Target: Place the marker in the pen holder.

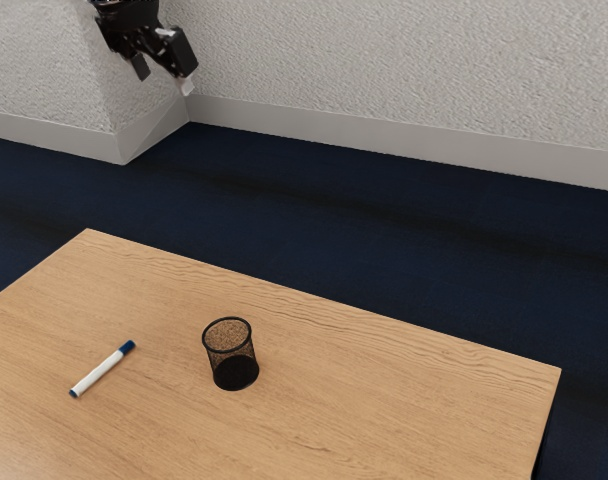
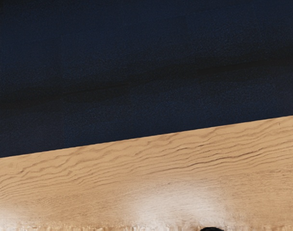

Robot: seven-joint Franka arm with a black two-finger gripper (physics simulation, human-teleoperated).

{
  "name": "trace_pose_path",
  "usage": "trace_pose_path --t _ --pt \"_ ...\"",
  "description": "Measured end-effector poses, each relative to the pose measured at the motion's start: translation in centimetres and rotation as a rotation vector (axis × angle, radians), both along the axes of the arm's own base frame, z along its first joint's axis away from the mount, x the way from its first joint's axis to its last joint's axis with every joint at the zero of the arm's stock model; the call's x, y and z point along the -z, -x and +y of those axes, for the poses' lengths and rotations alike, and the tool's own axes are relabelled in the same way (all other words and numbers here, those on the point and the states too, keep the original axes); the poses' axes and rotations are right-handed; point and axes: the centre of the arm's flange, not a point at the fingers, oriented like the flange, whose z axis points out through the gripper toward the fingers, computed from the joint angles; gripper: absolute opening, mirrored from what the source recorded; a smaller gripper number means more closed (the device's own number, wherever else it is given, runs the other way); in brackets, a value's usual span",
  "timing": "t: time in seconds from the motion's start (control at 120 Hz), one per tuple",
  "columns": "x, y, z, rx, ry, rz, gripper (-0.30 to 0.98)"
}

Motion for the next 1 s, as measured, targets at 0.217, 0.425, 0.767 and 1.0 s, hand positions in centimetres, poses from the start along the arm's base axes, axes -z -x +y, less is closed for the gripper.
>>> trace_pose_path --t 0.217,0.425,0.767,1.0 --pt "8.2 3.0 6.3 -0.214 0.011 0.232 0.67" --pt "26.0 6.9 16.1 -0.432 0.056 0.485 0.68" --pt "40.1 5.5 17.5 -0.393 0.062 0.476 0.68" --pt "44.0 6.4 18.9 -0.369 0.099 0.502 0.69"
